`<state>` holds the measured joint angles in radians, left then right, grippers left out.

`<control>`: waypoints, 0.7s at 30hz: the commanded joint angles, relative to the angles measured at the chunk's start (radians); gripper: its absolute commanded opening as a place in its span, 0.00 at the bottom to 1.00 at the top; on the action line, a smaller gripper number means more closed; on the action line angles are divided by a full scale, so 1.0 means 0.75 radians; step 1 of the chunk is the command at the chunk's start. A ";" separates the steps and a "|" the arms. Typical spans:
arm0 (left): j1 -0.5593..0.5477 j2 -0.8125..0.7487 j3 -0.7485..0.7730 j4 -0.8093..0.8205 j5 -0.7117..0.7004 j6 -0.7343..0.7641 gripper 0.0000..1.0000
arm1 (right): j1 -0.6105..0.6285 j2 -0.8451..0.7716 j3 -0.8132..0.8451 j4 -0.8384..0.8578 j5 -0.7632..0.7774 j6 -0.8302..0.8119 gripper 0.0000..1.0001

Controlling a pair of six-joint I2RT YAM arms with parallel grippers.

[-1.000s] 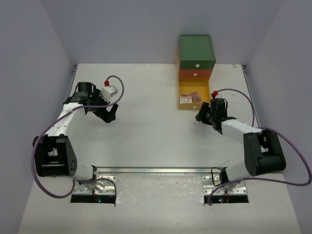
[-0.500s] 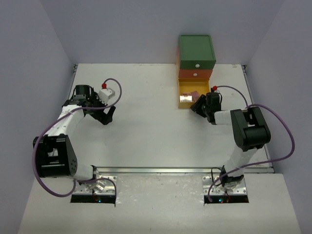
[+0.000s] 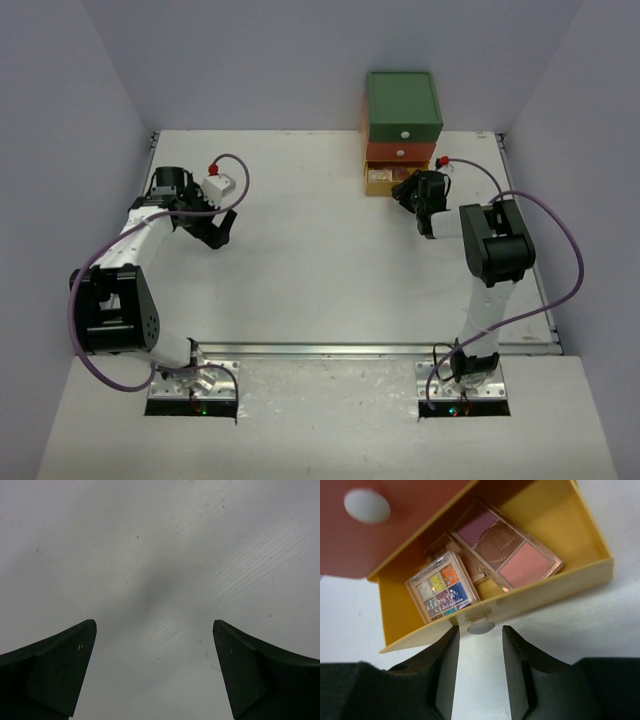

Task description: Organize the makeup

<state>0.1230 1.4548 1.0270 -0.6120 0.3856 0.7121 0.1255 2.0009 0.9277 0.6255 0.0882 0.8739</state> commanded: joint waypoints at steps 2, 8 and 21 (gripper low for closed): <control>-0.002 0.010 0.063 0.026 -0.004 -0.011 1.00 | -0.031 0.151 0.231 0.138 0.081 0.059 0.39; 0.000 0.041 0.063 0.029 -0.029 -0.013 1.00 | -0.032 0.277 0.362 0.153 0.161 0.107 0.39; -0.001 0.065 0.053 0.035 -0.010 -0.041 1.00 | -0.032 0.294 0.338 0.247 0.179 0.113 0.42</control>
<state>0.1230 1.5085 1.0393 -0.6097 0.3592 0.6980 0.1074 2.2448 1.2087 0.7138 0.1574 0.9691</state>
